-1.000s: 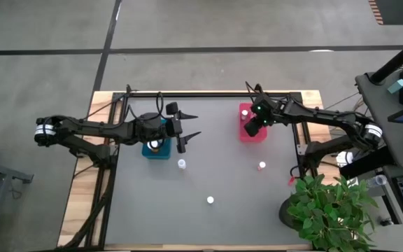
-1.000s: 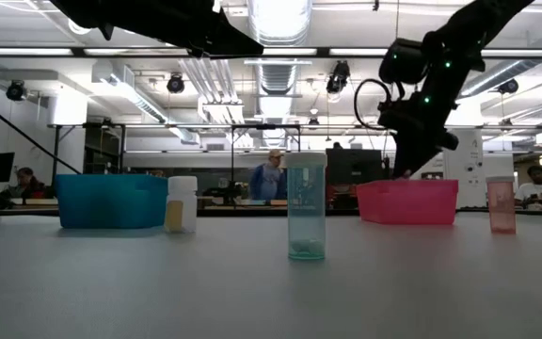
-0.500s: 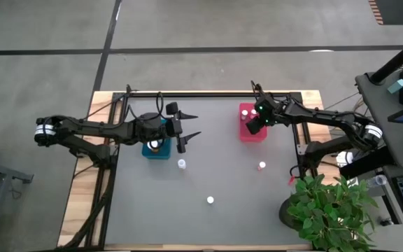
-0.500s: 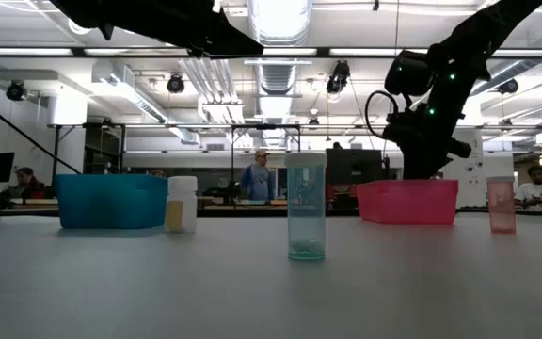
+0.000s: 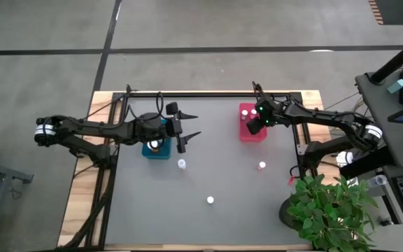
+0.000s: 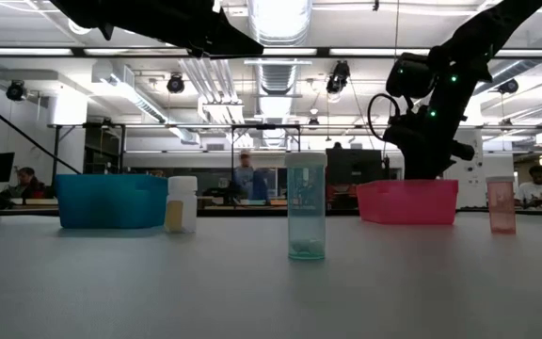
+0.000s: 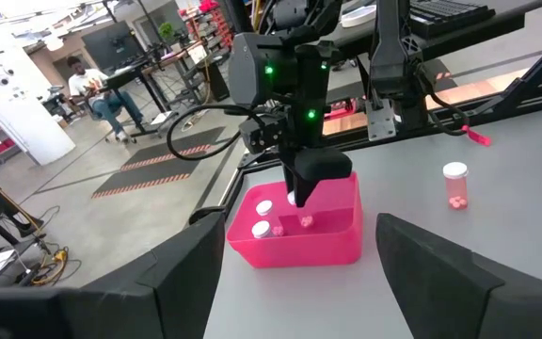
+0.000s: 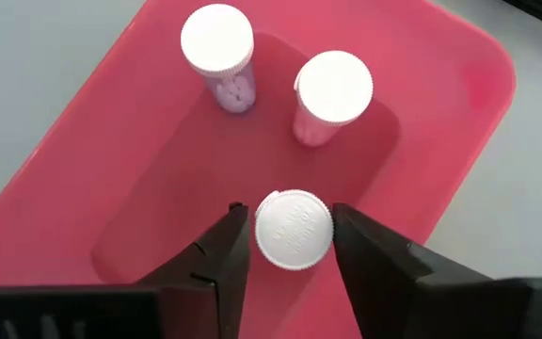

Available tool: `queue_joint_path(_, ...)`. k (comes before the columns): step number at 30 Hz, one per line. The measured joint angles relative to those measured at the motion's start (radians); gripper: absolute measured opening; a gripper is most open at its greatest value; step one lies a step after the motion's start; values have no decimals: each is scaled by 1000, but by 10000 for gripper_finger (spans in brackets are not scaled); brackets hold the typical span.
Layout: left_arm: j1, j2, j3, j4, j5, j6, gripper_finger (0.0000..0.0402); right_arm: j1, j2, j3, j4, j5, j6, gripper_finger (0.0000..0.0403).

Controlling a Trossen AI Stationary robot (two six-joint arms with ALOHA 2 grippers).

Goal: Pick and place medicine bottles into bin by pill shape (circle, oval)
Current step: Put the pink tablet bottle into the red bin, then put the orange tablet bottle into the red bin

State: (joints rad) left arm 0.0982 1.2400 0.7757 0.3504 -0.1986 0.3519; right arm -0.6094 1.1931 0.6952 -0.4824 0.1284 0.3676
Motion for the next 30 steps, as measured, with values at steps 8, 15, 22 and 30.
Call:
queue_joint_path(8,0,0,0,0,0,0,258,0,0,0,1,3,12,181)
queue_joint_path(15,0,0,0,0,0,0,258,0,-12,21,0,57,14,196)
queue_joint_path(22,0,0,0,0,0,0,258,18,-60,64,-11,55,16,194)
queue_joint_path(30,0,0,0,0,0,0,258,136,-150,79,-10,54,56,194)
